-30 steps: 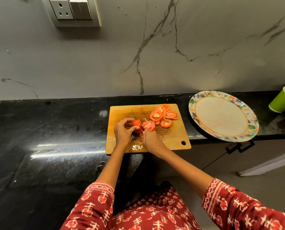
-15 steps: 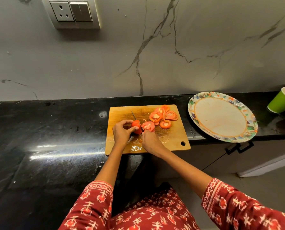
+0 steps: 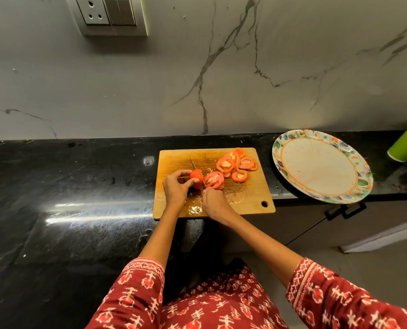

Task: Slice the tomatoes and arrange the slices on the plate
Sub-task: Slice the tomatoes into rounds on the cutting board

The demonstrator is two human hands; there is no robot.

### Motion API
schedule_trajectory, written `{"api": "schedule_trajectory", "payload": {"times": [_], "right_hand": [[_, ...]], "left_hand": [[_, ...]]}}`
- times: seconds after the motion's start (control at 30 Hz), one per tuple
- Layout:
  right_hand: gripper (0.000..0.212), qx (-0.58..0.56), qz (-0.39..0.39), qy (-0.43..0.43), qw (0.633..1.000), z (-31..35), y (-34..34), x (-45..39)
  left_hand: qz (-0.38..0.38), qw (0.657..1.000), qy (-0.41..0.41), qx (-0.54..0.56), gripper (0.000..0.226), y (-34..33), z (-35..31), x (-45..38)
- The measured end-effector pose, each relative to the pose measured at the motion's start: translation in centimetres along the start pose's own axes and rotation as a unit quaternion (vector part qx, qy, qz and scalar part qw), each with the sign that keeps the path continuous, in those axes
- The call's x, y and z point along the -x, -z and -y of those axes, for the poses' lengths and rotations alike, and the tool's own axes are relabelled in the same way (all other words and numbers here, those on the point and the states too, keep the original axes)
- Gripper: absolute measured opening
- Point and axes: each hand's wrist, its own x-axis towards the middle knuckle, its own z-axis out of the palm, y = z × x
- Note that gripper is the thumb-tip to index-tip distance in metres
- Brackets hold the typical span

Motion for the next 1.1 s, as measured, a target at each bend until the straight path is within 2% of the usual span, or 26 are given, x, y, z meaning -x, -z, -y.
{"api": "schedule_trajectory", "payload": {"times": [0.33,0.5,0.8,0.97,1.1], "right_hand": [[0.023,0.007,-0.019,-0.019,1.0,1.0,-0.7,-1.8],[0.028,0.05,-0.034,-0.01,0.998,-0.3,-1.5,-0.3],[0.027,0.056,-0.021,-0.051,0.997,0.6,-1.3,-1.5],[0.031,0.083,-0.014,-0.058,0.995,0.7,-1.4,-1.8],[0.029,0.095,-0.014,-0.047,0.994,0.3,-1.3,-1.6]], "left_hand": [[-0.012,1.0,-0.006,0.001,0.025,0.0,0.1,0.2],[-0.018,1.0,0.001,0.011,0.024,0.1,0.1,0.1],[-0.003,1.0,-0.007,-0.001,0.026,0.0,0.4,0.3],[0.042,0.999,-0.025,-0.022,0.053,-0.6,0.4,0.5],[0.015,0.999,-0.021,-0.036,0.047,-0.9,0.4,0.2]]}}
